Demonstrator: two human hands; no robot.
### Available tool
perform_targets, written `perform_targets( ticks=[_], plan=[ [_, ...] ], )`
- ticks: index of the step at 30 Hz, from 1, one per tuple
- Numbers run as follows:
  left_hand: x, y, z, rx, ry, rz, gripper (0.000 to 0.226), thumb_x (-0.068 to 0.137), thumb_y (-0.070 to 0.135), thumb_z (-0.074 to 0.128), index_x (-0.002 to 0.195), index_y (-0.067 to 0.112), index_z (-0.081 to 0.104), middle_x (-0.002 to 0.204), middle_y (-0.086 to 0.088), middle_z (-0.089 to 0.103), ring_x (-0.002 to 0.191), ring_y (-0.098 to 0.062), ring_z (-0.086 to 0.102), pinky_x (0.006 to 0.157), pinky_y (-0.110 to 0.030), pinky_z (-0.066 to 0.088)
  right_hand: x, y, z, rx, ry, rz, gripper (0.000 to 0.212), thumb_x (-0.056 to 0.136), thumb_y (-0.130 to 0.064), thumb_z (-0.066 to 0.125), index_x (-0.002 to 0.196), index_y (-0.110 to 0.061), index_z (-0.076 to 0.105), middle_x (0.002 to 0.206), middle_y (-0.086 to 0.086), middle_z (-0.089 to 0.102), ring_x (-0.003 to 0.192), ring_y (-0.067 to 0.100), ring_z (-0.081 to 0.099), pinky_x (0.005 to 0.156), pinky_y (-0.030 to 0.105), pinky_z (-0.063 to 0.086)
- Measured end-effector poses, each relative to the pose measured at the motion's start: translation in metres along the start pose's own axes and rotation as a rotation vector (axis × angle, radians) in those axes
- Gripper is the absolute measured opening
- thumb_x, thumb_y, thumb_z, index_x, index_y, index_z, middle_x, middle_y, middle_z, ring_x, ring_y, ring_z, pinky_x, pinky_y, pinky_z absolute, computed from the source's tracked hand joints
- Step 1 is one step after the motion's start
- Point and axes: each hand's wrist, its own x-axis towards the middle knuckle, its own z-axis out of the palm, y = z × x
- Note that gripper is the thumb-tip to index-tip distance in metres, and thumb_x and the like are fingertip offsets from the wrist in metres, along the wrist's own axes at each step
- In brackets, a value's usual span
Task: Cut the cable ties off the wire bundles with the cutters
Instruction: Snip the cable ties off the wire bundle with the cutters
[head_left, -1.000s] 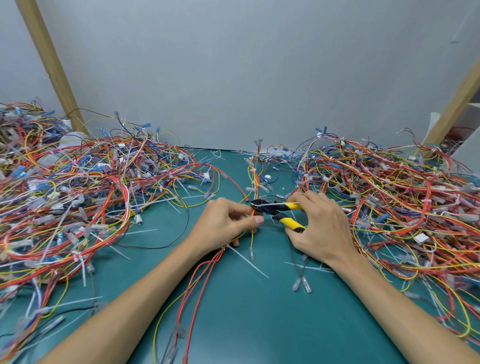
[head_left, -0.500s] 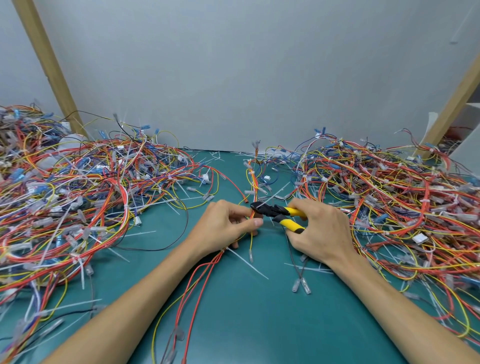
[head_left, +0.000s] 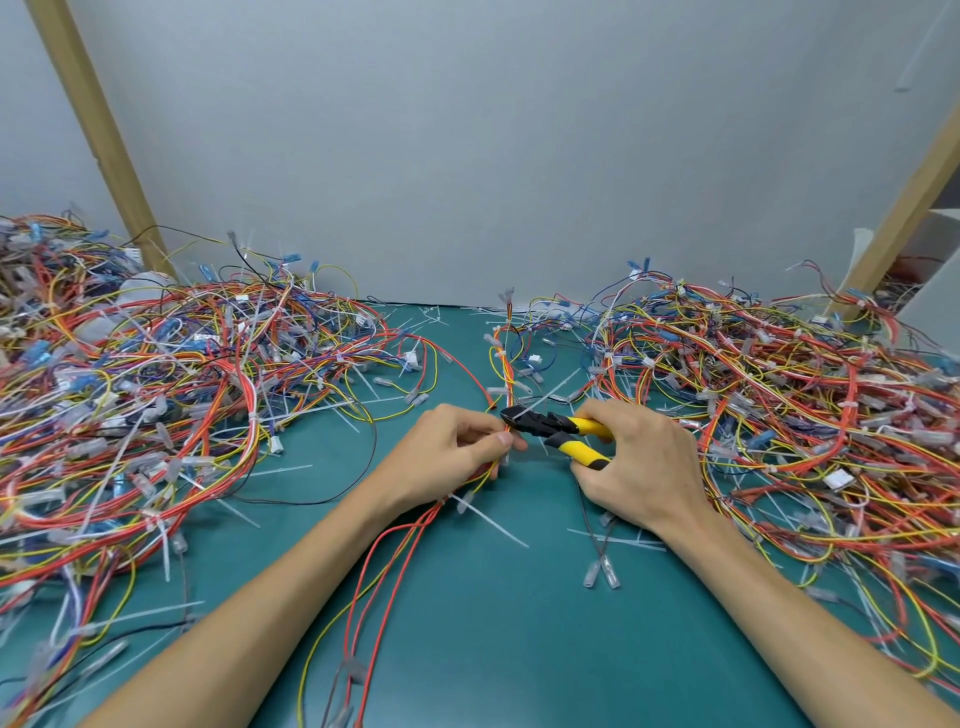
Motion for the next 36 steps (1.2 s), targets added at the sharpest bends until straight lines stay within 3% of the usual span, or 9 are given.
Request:
perform_targets(
  ticks=[4,7,14,21,27,36],
  plan=[
    [-0.0003,0.0001,-0.0001,0.002,0.002,0.003,0.023,0.1,0.016,0.052,0.096,0.014,0.074,0.058,0.007,0.059,0.049,-0.001,0.046,0.051,-0.013,0.033,0.0009,0.0018,0.0012,0.025,-0.072,-0.002,0.031,0.066,-0.037,0.067,0.095,-0.029,0.059,0.083,-0.01,0.059,0.082,0.022,0.055,0.066,0.033,0.046],
    [-0.0008,0.0002,-0.0003,0.016,-0.009,0.005,0.023,0.099,0.015,0.052,0.097,0.013,0.074,0.061,0.003,0.06,0.053,-0.005,0.048,0.054,-0.016,0.035,0.002,0.003,0.0009,0.029,-0.084,-0.028,0.041,0.067,-0.039,0.062,0.105,-0.024,0.061,0.095,-0.007,0.061,0.089,0.024,0.053,0.078,0.036,0.042],
    [-0.0006,-0.0007,0.0025,0.038,-0.003,0.005,0.018,0.097,0.017,0.056,0.098,0.014,0.074,0.071,-0.004,0.066,0.061,-0.013,0.058,0.066,-0.027,0.046,0.0024,0.0018,-0.0007,-0.014,-0.095,-0.049,0.048,0.067,-0.042,0.057,0.11,-0.023,0.062,0.101,-0.005,0.062,0.094,0.025,0.054,0.083,0.038,0.04],
    [-0.0022,0.0013,0.0021,0.1,0.004,0.024,0.032,0.087,0.037,0.056,0.09,0.01,0.073,0.073,-0.012,0.07,0.067,-0.032,0.062,0.069,-0.042,0.051,0.0018,0.0024,0.0013,-0.015,-0.059,-0.063,0.036,0.068,-0.038,0.07,0.101,-0.023,0.065,0.089,-0.006,0.062,0.082,0.024,0.053,0.075,0.037,0.039],
    [-0.0015,-0.0002,0.002,0.118,0.007,0.019,0.023,0.095,0.026,0.059,0.08,0.013,0.07,0.065,-0.008,0.068,0.059,-0.016,0.053,0.062,-0.033,0.044,0.0005,0.0003,-0.0007,0.004,-0.053,-0.033,0.021,0.066,-0.039,0.063,0.085,-0.028,0.062,0.068,-0.009,0.055,0.068,0.021,0.049,0.063,0.032,0.038],
    [-0.0009,-0.0021,0.0023,0.118,0.0,0.017,0.022,0.094,0.031,0.058,0.084,0.016,0.071,0.06,0.002,0.064,0.056,-0.013,0.05,0.059,-0.028,0.039,0.0003,0.0002,-0.0009,-0.03,-0.034,0.009,0.017,0.064,-0.042,0.062,0.075,-0.028,0.06,0.059,-0.007,0.055,0.058,0.021,0.048,0.055,0.024,0.027]
  ],
)
